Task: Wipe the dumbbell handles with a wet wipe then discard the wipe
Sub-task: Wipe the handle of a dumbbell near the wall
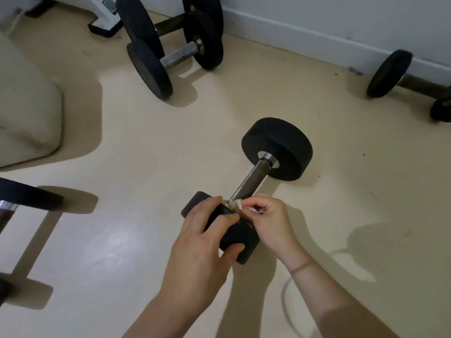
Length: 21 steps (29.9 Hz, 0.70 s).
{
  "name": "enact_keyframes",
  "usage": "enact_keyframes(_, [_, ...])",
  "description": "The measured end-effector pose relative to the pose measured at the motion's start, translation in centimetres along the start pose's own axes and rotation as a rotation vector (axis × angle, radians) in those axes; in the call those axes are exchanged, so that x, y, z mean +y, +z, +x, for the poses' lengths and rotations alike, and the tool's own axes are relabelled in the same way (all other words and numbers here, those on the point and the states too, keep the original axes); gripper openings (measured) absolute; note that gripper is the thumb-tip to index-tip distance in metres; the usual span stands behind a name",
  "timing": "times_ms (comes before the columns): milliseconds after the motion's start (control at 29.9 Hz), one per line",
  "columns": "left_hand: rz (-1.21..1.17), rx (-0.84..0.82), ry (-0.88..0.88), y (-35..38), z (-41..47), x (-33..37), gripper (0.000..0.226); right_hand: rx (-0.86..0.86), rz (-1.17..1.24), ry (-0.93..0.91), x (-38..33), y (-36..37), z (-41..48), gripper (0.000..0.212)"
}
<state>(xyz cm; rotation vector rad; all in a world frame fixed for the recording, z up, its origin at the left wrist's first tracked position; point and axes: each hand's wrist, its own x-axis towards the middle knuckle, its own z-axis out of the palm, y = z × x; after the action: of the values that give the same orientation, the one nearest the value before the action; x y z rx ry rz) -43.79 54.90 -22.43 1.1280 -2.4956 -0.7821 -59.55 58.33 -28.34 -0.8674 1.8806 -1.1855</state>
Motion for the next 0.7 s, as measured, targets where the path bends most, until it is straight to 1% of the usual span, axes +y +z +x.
enact_keyframes(33, [0.006, 0.002, 0.011, 0.0, 0.0, 0.0, 0.057, 0.037, -0.075, -0.071, -0.2, -0.3, 0.6, 0.005])
enact_keyframes(67, [0.015, 0.000, 0.021, 0.1, 0.1, -0.1, 0.057, 0.140, -0.132, -0.129, -0.3, -0.6, 1.9, 0.005])
enact_keyframes(134, [0.019, -0.003, 0.030, 0.2, 0.0, -0.3, 0.056, 0.378, -0.175, -0.151, -0.8, -1.3, 4.6, 0.004])
enact_keyframes(167, [0.023, -0.007, 0.030, 0.1, 0.0, -0.4, 0.055, 0.397, -0.177, -0.140, -1.1, -1.1, 4.9, 0.004])
enact_keyframes(201, [0.031, -0.014, 0.030, 0.0, 0.1, -0.4, 0.056, 0.339, -0.174, -0.149, -1.1, -0.6, 4.5, 0.004])
enact_keyframes(267, [0.021, -0.020, 0.040, -0.2, 0.0, -0.4, 0.060, 0.077, -0.227, -0.204, -1.3, 0.4, 2.4, 0.005])
enact_keyframes(301, [0.012, -0.017, 0.053, -0.2, 0.0, -0.4, 0.061, -0.016, -0.290, -0.249, -1.3, 0.2, 1.8, 0.005])
enact_keyframes(334, [0.012, -0.014, 0.067, -0.2, 0.0, -0.3, 0.062, -0.011, -0.373, -0.287, -1.5, -0.4, 2.2, 0.004])
enact_keyframes(368, [0.026, -0.014, 0.082, -0.1, 0.1, -0.2, 0.061, 0.091, -0.440, -0.319, -1.2, -1.2, 3.8, 0.004])
enact_keyframes(401, [0.049, -0.016, 0.091, 0.1, 0.1, -0.2, 0.059, 0.249, -0.467, -0.315, -1.0, -2.1, 5.3, 0.005])
enact_keyframes(435, [0.066, -0.018, 0.095, 0.2, -0.1, -0.2, 0.057, 0.341, -0.453, -0.280, -1.1, -2.5, 6.0, 0.006])
enact_keyframes(468, [0.074, -0.023, 0.098, 0.3, -0.2, -0.1, 0.057, 0.345, -0.422, -0.248, -1.0, -2.4, 5.8, 0.008])
enact_keyframes(501, [0.077, -0.030, 0.102, 0.4, -0.4, 0.0, 0.057, 0.267, -0.387, -0.243, -0.8, -1.8, 4.7, 0.009])
enact_keyframes(568, [0.083, -0.057, 0.115, 0.5, -0.7, 0.3, 0.059, -0.019, -0.382, -0.295, -0.8, -0.7, 1.3, 0.012])
enact_keyframes(602, [0.095, -0.074, 0.122, 0.6, -0.8, 0.4, 0.060, -0.087, -0.436, -0.322, -0.8, -1.1, 0.8, 0.014])
enact_keyframes(635, [0.113, -0.091, 0.125, 0.8, -0.9, 0.5, 0.060, -0.061, -0.481, -0.328, -0.8, -1.9, 1.5, 0.014])
enact_keyframes(669, [0.139, -0.108, 0.127, 0.9, -0.9, 0.7, 0.059, 0.057, -0.511, -0.338, -0.5, -2.8, 2.9, 0.013])
enact_keyframes(702, [0.163, -0.120, 0.127, 1.0, -1.1, 0.8, 0.057, 0.221, -0.514, -0.335, -0.4, -3.7, 4.1, 0.013])
